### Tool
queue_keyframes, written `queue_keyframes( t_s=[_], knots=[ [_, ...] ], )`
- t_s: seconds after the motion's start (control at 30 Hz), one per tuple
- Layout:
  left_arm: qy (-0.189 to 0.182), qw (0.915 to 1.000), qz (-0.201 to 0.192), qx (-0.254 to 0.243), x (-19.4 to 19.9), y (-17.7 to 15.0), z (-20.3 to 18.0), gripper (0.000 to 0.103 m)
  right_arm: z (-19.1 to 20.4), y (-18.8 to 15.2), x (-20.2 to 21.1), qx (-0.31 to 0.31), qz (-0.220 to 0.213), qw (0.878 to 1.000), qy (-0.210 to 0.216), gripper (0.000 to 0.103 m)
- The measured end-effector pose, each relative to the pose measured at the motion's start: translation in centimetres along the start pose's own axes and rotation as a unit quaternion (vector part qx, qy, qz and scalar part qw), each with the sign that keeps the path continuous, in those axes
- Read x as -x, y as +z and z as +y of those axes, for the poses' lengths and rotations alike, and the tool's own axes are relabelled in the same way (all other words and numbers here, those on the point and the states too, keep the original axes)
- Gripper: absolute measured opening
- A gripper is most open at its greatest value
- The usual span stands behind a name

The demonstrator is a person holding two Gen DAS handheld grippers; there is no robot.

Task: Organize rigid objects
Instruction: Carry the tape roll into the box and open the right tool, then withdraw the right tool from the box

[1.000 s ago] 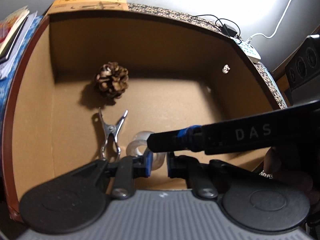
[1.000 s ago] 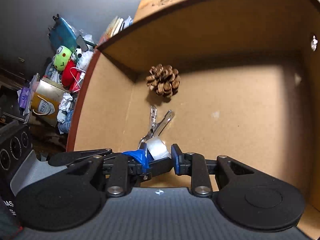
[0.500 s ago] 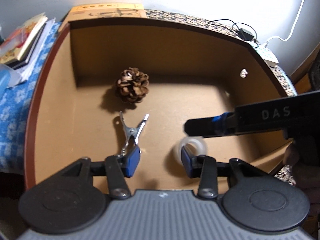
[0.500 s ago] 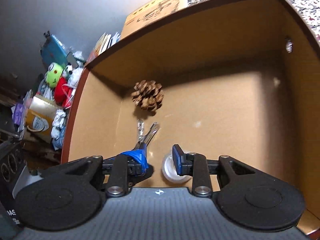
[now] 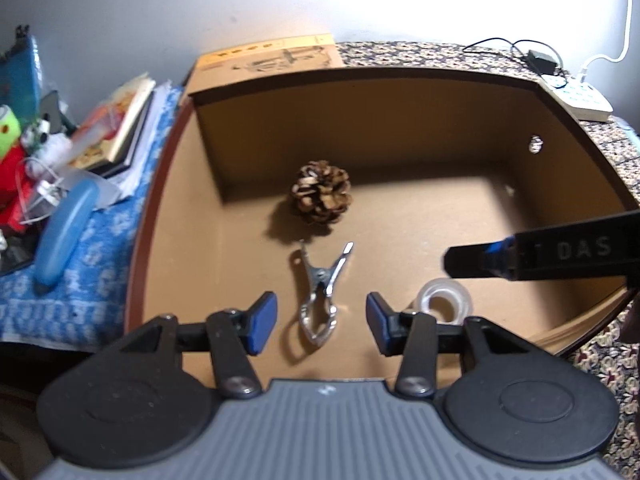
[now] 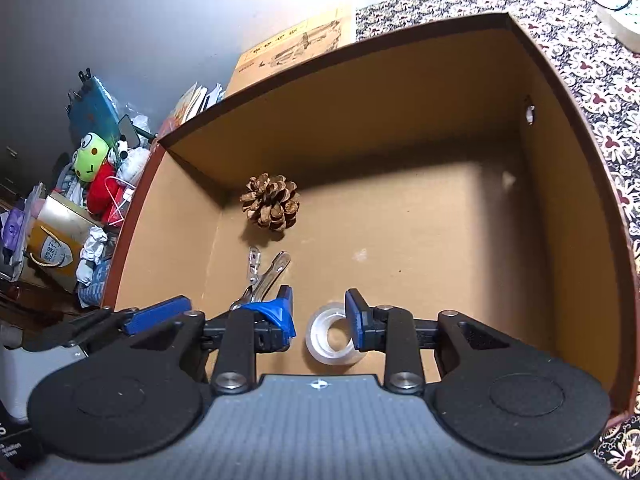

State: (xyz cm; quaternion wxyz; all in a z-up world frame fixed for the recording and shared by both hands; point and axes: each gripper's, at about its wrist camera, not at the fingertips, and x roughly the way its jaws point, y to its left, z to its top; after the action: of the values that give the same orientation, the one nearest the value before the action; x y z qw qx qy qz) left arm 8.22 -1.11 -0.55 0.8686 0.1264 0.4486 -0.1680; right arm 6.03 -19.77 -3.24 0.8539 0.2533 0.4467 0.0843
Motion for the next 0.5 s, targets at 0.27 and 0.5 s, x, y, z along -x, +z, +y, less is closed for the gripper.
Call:
queue_keyframes(
  t_s=[0.27,0.5],
  knots=[
    [0.038,0.9991,-0.002,0.020,1.0,-0.4,0.1,0.052,0.5,-1.1,1.5,0.019,-0.036,0.999,-0.023,0.012],
    [0.060,0.9974,-0.009,0.039,2.4,-0.8,0.3,0.054,0.9,-1.8,3.2,0.017,-0.064,0.997,-0.031,0.012]
  ],
)
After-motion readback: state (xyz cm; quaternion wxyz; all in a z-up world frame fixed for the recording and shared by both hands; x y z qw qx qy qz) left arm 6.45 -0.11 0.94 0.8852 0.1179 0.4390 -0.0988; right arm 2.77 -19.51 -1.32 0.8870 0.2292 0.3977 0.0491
